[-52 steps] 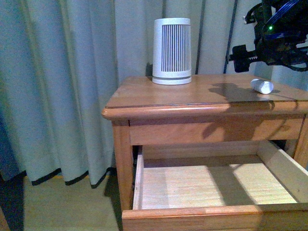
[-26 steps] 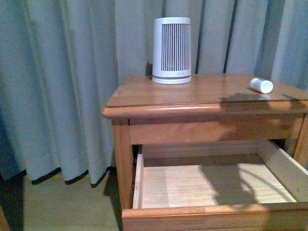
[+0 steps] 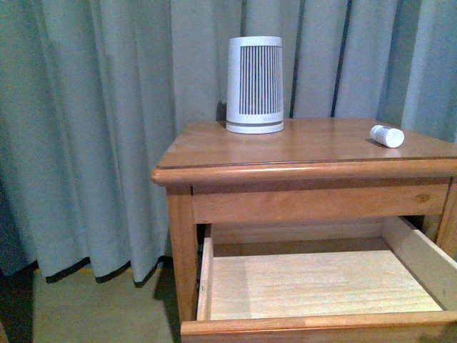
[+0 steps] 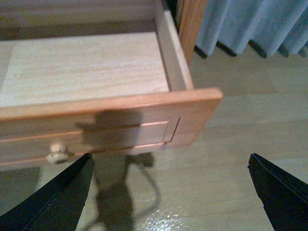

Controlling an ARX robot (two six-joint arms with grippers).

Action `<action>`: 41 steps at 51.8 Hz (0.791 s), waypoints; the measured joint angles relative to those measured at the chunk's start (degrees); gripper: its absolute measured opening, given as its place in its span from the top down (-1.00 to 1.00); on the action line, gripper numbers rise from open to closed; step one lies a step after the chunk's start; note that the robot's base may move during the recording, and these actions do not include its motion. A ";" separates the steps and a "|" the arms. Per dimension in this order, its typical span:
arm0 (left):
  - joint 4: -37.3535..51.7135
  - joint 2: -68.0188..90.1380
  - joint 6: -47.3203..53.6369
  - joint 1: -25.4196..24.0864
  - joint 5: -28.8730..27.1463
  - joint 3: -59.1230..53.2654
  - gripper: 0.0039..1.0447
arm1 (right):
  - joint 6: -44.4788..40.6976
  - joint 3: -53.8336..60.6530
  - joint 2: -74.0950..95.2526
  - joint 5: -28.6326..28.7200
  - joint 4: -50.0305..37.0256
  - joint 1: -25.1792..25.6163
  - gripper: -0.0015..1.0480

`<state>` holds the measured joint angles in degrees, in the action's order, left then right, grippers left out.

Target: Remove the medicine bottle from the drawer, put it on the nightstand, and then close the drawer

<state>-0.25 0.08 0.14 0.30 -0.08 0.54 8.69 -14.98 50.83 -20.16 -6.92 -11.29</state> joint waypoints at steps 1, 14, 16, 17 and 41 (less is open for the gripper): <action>0.00 0.00 -0.02 0.00 0.00 0.00 -0.88 | 0.83 0.61 2.08 0.37 -2.03 -0.09 -0.87; 0.00 0.00 -0.02 0.00 0.00 0.00 -0.88 | 0.39 -0.31 28.89 0.31 -27.12 0.74 -0.87; 0.00 0.00 -0.02 0.00 0.00 0.00 -0.88 | -0.09 -1.22 32.41 0.26 -29.77 1.16 -0.87; 0.00 0.00 -0.02 0.00 0.00 0.00 -0.88 | -0.52 -1.90 34.67 0.20 -31.43 1.38 -0.87; 0.00 0.00 -0.02 0.00 0.02 0.00 -0.88 | -9.40 -28.74 66.03 0.02 -39.91 5.40 -0.87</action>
<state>-0.25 0.08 0.12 0.30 -0.05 0.54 -0.71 -43.72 116.86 -20.14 -46.83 -5.89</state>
